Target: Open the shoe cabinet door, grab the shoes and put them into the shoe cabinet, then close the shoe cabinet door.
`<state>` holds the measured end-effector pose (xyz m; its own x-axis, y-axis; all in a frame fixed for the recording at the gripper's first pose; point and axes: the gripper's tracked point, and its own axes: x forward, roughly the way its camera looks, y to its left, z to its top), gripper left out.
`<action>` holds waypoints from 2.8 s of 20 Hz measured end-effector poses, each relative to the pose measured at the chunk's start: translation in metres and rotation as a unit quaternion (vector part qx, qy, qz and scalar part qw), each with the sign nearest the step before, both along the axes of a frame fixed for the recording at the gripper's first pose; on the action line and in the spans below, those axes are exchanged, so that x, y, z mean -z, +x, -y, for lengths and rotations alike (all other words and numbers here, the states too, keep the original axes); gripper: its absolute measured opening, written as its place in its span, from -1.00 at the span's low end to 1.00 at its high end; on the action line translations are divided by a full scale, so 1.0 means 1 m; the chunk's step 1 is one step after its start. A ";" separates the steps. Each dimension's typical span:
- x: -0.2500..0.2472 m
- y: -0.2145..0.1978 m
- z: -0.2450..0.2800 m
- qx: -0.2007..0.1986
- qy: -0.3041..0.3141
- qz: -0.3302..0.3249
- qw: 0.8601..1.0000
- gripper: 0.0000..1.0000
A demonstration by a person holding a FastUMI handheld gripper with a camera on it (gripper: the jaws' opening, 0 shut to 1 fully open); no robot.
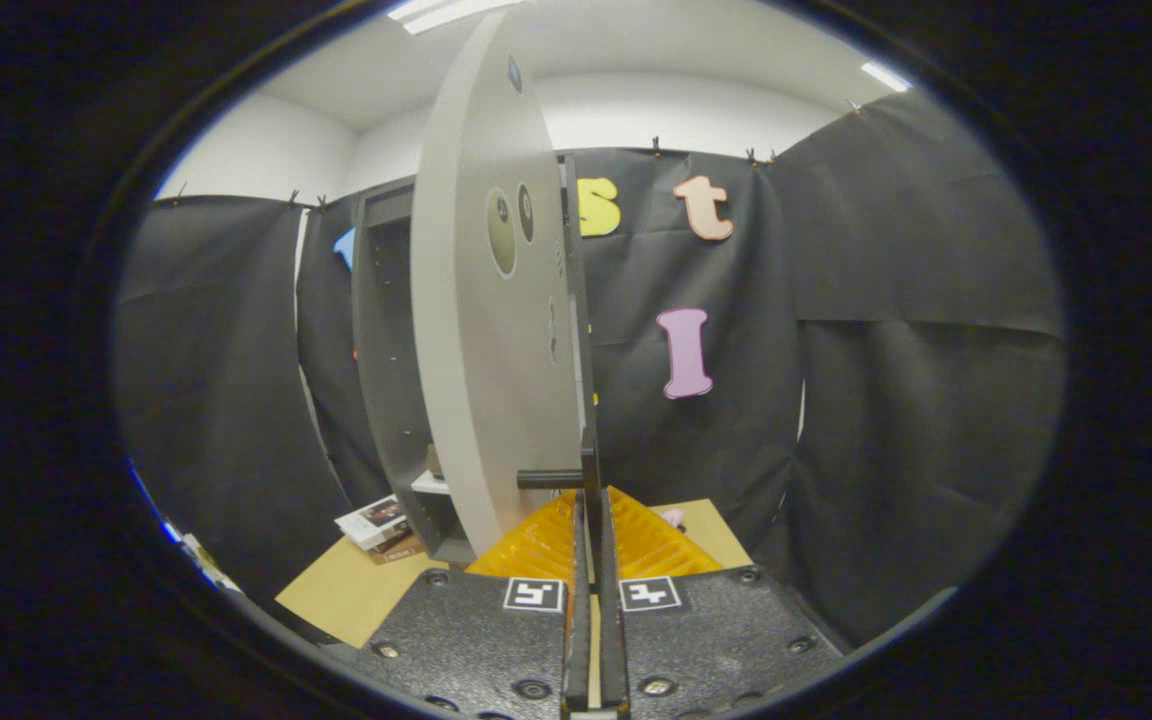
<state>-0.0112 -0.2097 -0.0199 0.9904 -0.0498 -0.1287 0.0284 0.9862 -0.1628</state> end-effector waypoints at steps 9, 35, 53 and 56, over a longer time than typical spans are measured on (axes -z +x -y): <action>-0.037 -0.079 -0.010 0.013 0.031 0.031 0.999 -0.83; 0.427 0.106 -0.158 -0.049 -0.042 -0.230 0.971 1.00; 0.572 0.139 -0.133 -0.006 -0.051 -0.376 0.925 -0.76; 0.557 0.132 -0.130 -0.008 -0.046 -0.373 0.926 -0.84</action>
